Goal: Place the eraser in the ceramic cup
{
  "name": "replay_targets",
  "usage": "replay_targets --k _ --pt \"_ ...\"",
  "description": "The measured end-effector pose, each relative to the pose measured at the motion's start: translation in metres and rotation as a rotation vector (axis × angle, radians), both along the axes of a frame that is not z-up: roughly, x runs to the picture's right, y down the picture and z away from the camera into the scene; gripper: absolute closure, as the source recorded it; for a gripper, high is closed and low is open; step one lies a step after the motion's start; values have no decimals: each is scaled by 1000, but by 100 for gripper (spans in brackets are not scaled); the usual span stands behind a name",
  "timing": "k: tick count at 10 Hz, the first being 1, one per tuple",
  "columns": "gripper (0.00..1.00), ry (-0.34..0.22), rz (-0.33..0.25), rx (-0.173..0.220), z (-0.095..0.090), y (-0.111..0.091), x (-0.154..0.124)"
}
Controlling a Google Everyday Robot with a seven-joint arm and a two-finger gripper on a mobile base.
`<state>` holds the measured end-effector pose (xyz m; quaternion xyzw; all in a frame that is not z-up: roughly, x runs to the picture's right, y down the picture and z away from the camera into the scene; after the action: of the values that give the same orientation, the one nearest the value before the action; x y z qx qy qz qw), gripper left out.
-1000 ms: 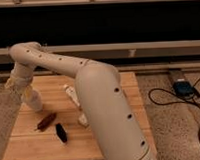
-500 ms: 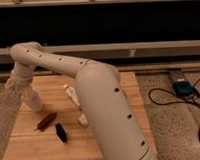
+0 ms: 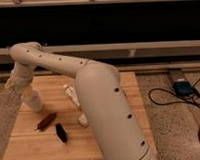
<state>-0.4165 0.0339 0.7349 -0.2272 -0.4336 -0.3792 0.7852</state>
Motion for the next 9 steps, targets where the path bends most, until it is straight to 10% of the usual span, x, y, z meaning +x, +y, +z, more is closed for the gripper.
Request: replay_targets --k 9 --pt "20 16 -23 24 -3 3 5"
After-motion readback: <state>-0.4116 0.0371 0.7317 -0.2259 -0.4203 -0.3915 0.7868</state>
